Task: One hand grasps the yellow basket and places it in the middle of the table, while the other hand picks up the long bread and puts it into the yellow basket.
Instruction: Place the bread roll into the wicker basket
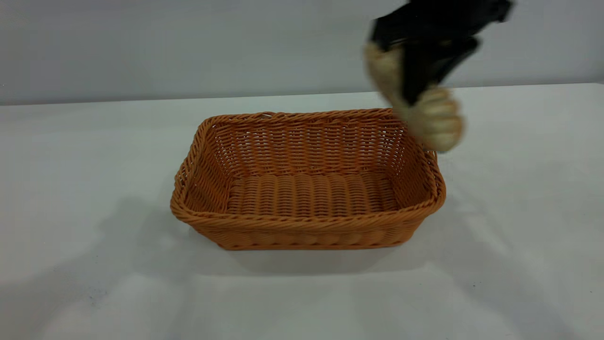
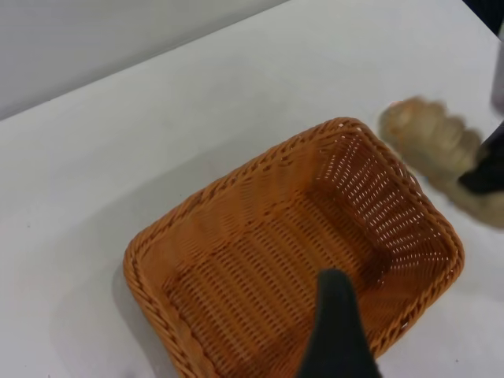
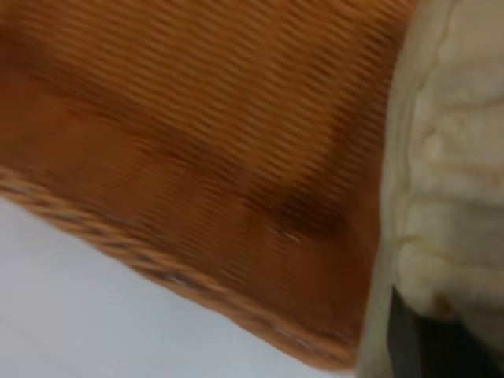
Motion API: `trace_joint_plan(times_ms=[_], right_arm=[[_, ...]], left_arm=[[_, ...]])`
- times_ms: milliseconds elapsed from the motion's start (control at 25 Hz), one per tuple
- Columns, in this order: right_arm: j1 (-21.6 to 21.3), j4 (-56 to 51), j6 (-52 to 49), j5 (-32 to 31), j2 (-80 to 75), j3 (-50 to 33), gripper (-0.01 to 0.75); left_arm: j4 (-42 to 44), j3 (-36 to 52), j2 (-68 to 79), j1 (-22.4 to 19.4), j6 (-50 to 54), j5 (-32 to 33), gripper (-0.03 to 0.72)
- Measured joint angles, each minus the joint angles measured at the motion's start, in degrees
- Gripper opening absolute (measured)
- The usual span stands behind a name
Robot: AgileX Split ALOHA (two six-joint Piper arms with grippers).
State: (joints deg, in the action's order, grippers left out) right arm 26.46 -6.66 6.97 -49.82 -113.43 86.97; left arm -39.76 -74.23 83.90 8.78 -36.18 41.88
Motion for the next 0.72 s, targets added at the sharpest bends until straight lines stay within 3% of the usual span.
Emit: trace_joint_plan(times_ms=[200,480,600,720], right_arm=[[5.09,-2.20,2.79,7.12,-3.64,0.00,0.065],[7.20,-6.36,6.72,13.08,-8.79,0.00,0.076],[7.20,-6.40,7.57,13.90,-10.38,0.00,0.141],[7.20,-6.46,7.89,14.53,-10.80,0.00,0.277]], left_arm=[[0.00,0.00,0.00,0.00,0.00,1.49,0.583],[0.00,0.00,0.00,0.00,0.00,2.22,0.583],[0.00,0.00,0.00,0.00,0.00,2.66,0.583],[0.00,0.00,0.00,0.00,0.00,3.26,0.583]])
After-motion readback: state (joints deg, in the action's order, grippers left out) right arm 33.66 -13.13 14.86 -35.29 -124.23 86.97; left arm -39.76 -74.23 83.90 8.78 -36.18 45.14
